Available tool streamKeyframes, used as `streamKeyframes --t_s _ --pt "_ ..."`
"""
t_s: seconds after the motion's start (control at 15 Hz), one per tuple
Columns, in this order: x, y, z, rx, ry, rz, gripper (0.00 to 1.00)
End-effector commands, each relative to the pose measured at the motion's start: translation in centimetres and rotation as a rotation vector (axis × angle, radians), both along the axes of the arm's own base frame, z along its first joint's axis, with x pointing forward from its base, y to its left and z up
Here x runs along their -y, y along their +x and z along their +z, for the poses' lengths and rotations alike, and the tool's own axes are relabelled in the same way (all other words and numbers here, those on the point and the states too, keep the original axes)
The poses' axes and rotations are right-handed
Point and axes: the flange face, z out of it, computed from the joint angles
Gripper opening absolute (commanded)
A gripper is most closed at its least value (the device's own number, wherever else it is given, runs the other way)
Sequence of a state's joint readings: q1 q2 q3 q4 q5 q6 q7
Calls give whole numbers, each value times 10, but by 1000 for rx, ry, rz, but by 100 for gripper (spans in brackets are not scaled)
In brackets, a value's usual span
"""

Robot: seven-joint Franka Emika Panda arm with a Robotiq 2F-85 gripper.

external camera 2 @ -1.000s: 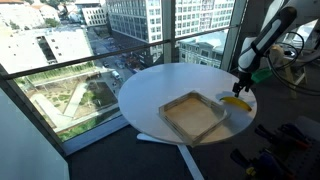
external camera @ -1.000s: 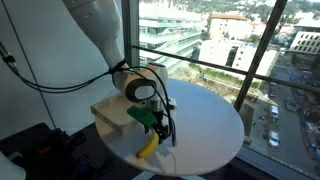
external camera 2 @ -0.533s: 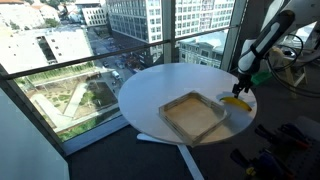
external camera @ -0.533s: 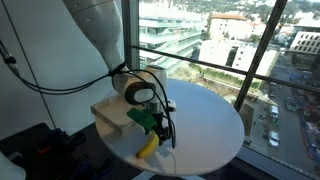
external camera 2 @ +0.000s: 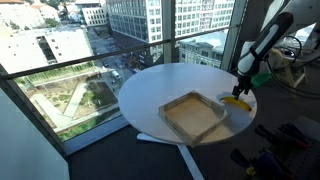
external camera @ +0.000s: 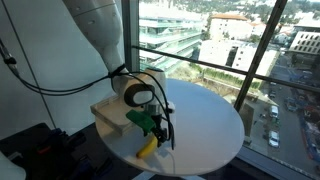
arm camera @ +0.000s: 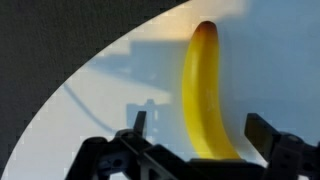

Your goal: Put the banana in the box

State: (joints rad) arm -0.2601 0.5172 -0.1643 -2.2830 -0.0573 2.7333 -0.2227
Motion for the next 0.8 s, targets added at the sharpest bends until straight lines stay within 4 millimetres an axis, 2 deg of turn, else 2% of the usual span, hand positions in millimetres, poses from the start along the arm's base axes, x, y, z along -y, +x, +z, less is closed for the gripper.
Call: streamKeyframes --t_s 0.0,0.73 --pt "1 -2 -5 13 -6 25 100" --pt "3 -4 -22 4 -15 24 100"
